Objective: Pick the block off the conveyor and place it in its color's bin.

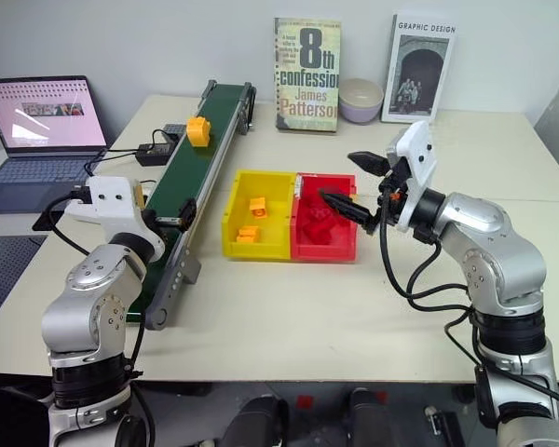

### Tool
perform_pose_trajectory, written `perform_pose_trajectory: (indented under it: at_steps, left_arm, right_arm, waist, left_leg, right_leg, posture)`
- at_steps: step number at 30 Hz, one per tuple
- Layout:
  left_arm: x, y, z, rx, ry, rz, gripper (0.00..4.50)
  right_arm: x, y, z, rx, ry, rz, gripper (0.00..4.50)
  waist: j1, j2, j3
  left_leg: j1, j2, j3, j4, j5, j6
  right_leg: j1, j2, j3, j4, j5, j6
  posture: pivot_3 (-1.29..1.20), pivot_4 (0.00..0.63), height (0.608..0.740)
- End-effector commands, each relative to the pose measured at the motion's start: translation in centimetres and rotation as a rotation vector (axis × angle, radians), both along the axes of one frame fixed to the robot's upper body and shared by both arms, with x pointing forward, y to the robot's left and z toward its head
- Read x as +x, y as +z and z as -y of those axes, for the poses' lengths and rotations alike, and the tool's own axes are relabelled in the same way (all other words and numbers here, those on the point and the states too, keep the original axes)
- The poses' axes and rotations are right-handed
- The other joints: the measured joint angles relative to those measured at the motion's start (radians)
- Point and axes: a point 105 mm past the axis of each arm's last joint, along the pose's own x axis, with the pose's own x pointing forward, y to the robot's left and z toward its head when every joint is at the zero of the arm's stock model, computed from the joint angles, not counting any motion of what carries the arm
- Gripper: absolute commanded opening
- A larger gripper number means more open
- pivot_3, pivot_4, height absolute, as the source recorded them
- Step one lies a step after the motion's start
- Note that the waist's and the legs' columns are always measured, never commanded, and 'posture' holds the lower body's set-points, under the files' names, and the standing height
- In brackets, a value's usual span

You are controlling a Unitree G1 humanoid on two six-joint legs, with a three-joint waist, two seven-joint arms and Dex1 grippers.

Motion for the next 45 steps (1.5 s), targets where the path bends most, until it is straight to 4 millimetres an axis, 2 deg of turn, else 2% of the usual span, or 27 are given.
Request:
perform_pose_trajectory:
  at_steps: [1, 6, 16, 35, 38, 45]
  left_arm:
    - [-0.1, 1.6, -0.5, 0.011, 0.019, 0.064, 4.49]
    - [-0.2, 1.3, 0.1, 0.000, 0.010, 0.061, 4.49]
    - [0.3, 1.2, 0.0, -0.020, 0.020, 0.057, 4.49]
    - [0.9, -0.6, -1.7, -0.044, 0.086, -0.007, 4.49]
    - [0.5, -0.8, -2.0, -0.053, 0.100, -0.012, 4.07]
    - [-0.8, -1.4, -1.7, -0.068, 0.108, -0.046, 2.78]
  right_arm:
    - [-1.7, 1.0, -1.2, -0.006, 0.115, 0.022, 4.50]
    - [-2.2, 0.7, -1.5, -0.028, 0.144, 0.011, 4.50]
    - [-2.9, 0.6, -1.4, -0.036, 0.165, 0.004, 4.50]
    - [-3.7, 1.3, -1.4, -0.048, 0.173, -0.005, 4.50]
    - [-3.6, 1.3, -1.4, -0.050, 0.173, -0.005, 4.50]
    - [-3.4, 1.5, -1.5, -0.051, 0.175, -0.002, 4.50]
  waist:
    - [0.000, 0.000, 0.000]
    - [0.001, 0.000, 0.000]
    - [0.001, 0.000, 0.000]
    - [0.002, 0.000, 0.000]
    - [0.002, 0.000, 0.000]
    - [0.002, 0.000, 0.000]
  left_leg:
    - [0.000, 0.000, 0.000, 0.000, 0.000, 0.000]
    - [0.000, 0.000, 0.000, 0.000, 0.000, 0.000]
    - [0.000, 0.000, 0.000, 0.000, 0.000, 0.000]
    - [0.000, 0.000, 0.000, 0.000, 0.000, 0.000]
    - [0.000, 0.000, 0.000, 0.000, 0.000, 0.000]
    - [-0.001, 0.000, 0.000, 0.000, 0.000, 0.000]
  right_leg:
    - [0.000, 0.000, 0.000, 0.000, 0.000, 0.000]
    - [0.000, 0.000, 0.000, 0.000, 0.000, 0.000]
    - [0.000, 0.000, 0.001, 0.000, 0.000, 0.000]
    - [0.000, -0.001, 0.000, 0.000, 0.000, 0.000]
    - [0.000, -0.001, 0.000, 0.000, 0.000, 0.000]
    - [0.000, -0.001, 0.001, 0.000, 0.000, 0.000]
  posture:
    - [0.00, 0.150, 0.740]
    - [0.00, 0.150, 0.740]
    - [0.00, 0.150, 0.740]
    - [0.00, 0.150, 0.740]
    - [0.00, 0.150, 0.740]
    - [0.00, 0.150, 0.740]
